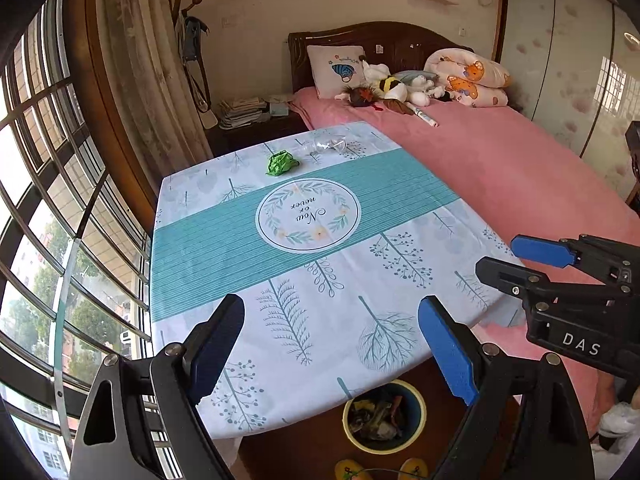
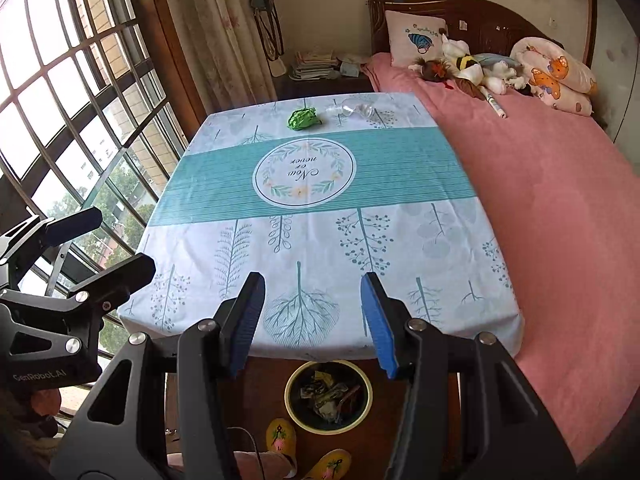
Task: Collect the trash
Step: 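Raise both tools back toward the table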
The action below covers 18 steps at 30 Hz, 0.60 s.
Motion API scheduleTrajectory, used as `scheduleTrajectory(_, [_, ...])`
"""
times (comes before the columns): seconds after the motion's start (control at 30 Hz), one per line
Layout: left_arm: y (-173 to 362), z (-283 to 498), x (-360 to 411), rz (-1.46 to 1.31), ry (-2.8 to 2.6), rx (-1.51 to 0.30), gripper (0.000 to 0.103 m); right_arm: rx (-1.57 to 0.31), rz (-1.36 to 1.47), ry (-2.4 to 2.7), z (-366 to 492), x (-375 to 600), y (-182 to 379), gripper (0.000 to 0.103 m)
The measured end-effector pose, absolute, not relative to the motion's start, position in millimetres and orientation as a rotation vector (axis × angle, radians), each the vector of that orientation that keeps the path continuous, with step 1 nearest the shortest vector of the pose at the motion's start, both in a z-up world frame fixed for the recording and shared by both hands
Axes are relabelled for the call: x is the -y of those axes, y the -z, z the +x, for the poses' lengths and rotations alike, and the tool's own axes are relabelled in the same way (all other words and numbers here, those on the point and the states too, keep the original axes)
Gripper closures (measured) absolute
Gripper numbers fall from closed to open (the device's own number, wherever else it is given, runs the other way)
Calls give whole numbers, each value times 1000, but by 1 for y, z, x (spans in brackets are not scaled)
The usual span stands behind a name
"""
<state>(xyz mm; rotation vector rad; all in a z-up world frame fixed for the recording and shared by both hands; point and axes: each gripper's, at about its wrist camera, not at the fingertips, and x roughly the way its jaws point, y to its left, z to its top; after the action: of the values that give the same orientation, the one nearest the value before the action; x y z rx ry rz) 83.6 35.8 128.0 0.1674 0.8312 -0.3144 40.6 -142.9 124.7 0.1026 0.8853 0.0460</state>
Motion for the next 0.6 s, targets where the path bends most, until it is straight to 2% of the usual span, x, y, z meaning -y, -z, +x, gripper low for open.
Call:
scheduleTrajectory(0.33, [-118, 160, -56, 126, 304, -872, 15, -870, 70, 41, 102, 142, -129, 56])
scheduleTrajectory(0.6, [-119, 230, -42, 113, 258, -902, 15, -935, 41, -12, 172, 162, -109, 56])
